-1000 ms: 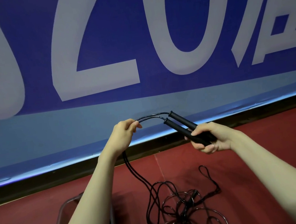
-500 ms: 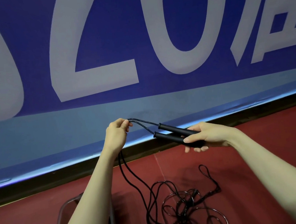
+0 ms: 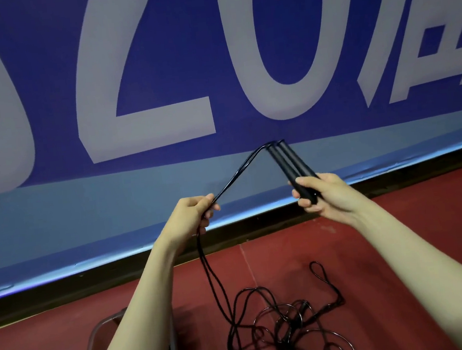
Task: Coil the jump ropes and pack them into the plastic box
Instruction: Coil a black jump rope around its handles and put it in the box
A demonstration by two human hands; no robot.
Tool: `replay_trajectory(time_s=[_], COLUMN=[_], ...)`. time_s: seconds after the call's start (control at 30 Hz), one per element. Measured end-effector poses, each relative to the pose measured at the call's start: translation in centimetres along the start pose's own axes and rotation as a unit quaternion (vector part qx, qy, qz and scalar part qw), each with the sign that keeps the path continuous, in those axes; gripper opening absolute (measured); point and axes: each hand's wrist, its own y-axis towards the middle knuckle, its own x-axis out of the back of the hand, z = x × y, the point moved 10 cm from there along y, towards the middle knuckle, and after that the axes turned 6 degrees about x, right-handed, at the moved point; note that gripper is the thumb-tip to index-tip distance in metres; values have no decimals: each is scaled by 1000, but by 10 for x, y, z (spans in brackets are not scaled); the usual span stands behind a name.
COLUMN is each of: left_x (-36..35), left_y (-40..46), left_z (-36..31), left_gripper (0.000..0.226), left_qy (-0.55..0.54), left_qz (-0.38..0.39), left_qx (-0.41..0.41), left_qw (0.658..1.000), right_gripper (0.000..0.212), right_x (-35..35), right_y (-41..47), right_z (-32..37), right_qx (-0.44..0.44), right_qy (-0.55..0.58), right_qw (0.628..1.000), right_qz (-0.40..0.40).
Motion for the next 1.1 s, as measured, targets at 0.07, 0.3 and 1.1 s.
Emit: replay_trajectory(time_s=[0.07,0.3,1.1], left_x=[-16,-103,-15], left_y=[-4,-21,-15], left_z=[-7,-23,-64], left_gripper=[33,42,10], left_qy=[-55,-53,221], left_qz=[50,217,-110], left_qx=[0,17,-194], left_qw=[997,975,949], right_gripper=[15,10,14], right_x=[8,21,7], right_y=[1,8,-8], right_z=[7,21,14], right_qx=[21,65,14], right_qy=[9,147,-74], right_qw=[999,970,989], right_qz=[-39,-181,-127])
